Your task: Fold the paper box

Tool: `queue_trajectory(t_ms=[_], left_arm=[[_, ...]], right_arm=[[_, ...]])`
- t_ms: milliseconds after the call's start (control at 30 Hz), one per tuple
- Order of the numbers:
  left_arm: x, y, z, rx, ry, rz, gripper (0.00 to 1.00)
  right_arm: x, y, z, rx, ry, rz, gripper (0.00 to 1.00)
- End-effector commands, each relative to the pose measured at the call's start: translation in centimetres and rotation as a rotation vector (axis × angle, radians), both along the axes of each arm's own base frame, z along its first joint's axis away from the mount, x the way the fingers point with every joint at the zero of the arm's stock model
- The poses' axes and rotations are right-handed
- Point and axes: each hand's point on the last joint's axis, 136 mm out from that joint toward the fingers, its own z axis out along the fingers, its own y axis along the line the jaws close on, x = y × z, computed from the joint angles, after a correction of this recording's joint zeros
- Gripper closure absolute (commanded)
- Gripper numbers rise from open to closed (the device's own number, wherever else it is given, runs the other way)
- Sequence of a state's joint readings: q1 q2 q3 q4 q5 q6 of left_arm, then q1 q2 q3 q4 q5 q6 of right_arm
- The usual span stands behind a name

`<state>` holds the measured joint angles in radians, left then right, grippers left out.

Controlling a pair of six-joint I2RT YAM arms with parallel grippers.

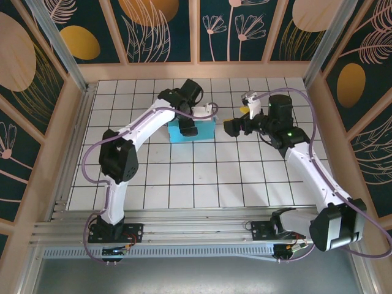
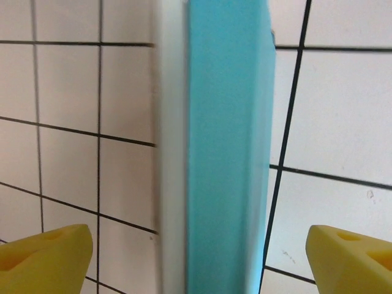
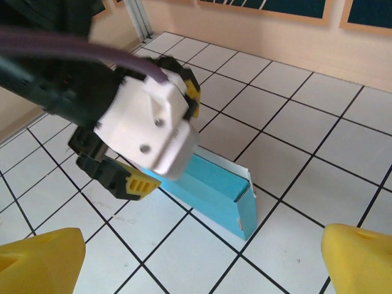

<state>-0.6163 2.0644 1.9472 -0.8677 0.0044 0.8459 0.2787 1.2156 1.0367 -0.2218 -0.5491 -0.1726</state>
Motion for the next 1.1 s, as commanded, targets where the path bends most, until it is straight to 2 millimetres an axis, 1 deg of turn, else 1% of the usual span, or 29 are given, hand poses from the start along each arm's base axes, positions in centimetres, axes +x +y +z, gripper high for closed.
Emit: queue_trajectory(t_ms=[0,67,100,133,167,200,233,267,333,367,400,467,600,667,733,800,867,933,1000,1067], left_arm=[[-0.6,-1.0,6.1,-0.221,-0.053,0.091,0.02],[-0.2,-0.6,10.2,-0.407,-0.117,0.237,0.01],[0.1,0.2,11.9,-0.488,-0.144,0.33,0.01],[0.8,1.5,13.4,-0.581,-0.18,0.449,0.01],[0.9,3.7,15.6,-0.677,-0.205,0.567,0.01],[1.1,5.2,16.2,-0.741,-0.186,0.65,0.01],[1.3,7.1,16.4,-0.808,-0.142,0.738,0.03],[1.3,8.7,16.3,-0.858,-0.094,0.796,0.06],[1.1,11.8,15.6,-0.949,-0.023,0.909,0.08],[0.9,12.7,15.3,-0.975,-0.01,0.939,0.08],[0.5,13.5,14.5,-0.991,0.02,0.964,0.07],[-0.2,14.1,12.7,-0.993,0.094,0.988,0.07],[-1.3,14.1,8.7,-0.904,0.169,0.995,0.07],[-1.7,13.5,7.4,-0.877,0.212,0.953,0.05],[-1.9,12.9,6.3,-0.852,0.251,0.921,0.05],[-1.9,12.6,5.4,-0.832,0.272,0.906,0.05],[-2.0,11.9,5.1,-0.843,0.305,0.872,0.07],[-2.2,11.1,4.7,-0.853,0.342,0.835,0.11],[-2.5,10.3,4.1,-0.852,0.391,0.798,0.13],[-2.4,10.4,3.3,-0.832,0.387,0.81,0.14]], right_arm=[[0.6,0.2,-0.5,0.026,0.054,-0.021,0.02],[1.1,0.6,-0.8,0.054,0.111,-0.03,0.07],[1.4,0.8,-1.1,0.065,0.144,-0.035,0.1],[1.9,1.0,-1.5,0.072,0.182,-0.047,0.13],[2.4,1.1,-2.0,0.071,0.219,-0.06,0.17],[2.8,1.3,-2.6,0.064,0.252,-0.063,0.2],[3.3,1.5,-3.2,0.055,0.287,-0.064,0.24],[3.6,1.7,-3.7,0.044,0.315,-0.065,0.27],[4.3,2.3,-5.1,0.022,0.369,-0.061,0.31],[4.7,2.6,-5.5,0.013,0.384,-0.063,0.33],[5.1,2.9,-6.1,0.003,0.403,-0.064,0.34],[5.8,3.6,-7.1,-0.009,0.431,-0.053,0.35],[7.1,4.7,-7.8,-0.023,0.421,-0.033,0.38],[7.8,4.8,-8.3,-0.033,0.417,-0.031,0.4],[8.4,5.0,-8.7,-0.043,0.419,-0.032,0.45],[8.6,5.2,-9.0,-0.049,0.427,-0.02,0.49],[8.6,5.3,-9.2,-0.053,0.428,-0.016,0.52],[8.4,5.2,-9.4,-0.056,0.432,-0.013,0.55],[8.2,5.2,-9.7,-0.059,0.436,-0.009,0.57],[8.1,5.2,-9.9,-0.06,0.44,-0.002,0.58]])
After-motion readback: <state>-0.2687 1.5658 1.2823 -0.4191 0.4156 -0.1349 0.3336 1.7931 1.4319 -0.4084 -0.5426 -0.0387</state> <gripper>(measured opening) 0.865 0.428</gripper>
